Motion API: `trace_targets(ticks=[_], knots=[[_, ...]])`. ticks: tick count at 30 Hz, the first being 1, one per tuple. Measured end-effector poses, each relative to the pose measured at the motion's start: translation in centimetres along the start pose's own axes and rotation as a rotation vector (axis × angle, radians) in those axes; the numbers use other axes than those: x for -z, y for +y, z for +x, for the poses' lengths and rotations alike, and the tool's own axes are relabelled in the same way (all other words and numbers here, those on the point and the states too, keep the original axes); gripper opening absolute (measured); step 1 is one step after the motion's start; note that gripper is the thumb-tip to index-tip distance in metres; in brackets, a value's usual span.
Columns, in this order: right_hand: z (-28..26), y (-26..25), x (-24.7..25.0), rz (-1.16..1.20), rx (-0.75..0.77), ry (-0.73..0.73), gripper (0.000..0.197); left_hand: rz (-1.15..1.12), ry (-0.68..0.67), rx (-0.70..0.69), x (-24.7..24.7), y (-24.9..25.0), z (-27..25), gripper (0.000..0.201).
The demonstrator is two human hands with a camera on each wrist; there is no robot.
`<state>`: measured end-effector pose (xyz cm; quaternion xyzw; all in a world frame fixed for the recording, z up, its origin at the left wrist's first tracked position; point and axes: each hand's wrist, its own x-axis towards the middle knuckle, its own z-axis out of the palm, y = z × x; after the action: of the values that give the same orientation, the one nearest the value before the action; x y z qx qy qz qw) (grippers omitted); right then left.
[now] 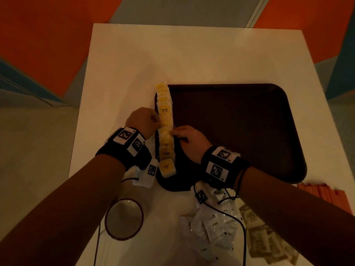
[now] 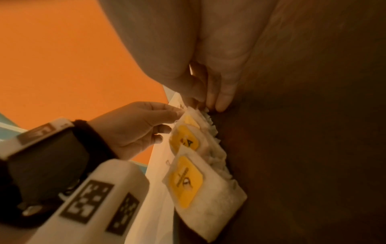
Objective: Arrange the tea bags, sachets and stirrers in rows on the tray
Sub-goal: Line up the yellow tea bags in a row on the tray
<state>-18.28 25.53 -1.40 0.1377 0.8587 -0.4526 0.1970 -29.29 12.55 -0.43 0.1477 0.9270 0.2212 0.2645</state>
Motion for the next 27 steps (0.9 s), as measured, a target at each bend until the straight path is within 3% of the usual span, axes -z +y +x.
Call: trace_targets(ticks=[6, 13, 16, 19, 23, 27], knots=[[-0.7, 0.2, 0.3, 0.109, -0.032, 0.089, 0.042, -0.06, 0.093, -0.02, 1.3, -0.5, -1.3, 0.015], [-1.1, 0.7, -0.4, 0.114, -0.084, -0.025, 0.044, 0.056, -0.142, -0.041, 1.3, -0.7, -2.0, 0.013], [-1.2, 0.5, -0.6, 0.127, -0.069, -0.03, 0.044, 0.086, -0.171, -0.018, 0.9, -0.7, -2.3, 0.006], [-1.4, 0.4, -0.7, 0.166, -0.066, -0.053, 0.04, 0.098, -0.173, 0.012, 0.6, -0.8, -2.6, 0.015], [-2.1, 0.9, -0.3, 0.094, -0.052, 0.047, 0.027, 0.081, -0.133, -0.036, 1.0, -1.0, -3.8, 0.013], [-2.8, 0.9, -0.8, 0.009, -0.042, -0.075, 0.023, 0.135, -0.338, -0.062, 1.0, -0.5, -5.1, 0.025]])
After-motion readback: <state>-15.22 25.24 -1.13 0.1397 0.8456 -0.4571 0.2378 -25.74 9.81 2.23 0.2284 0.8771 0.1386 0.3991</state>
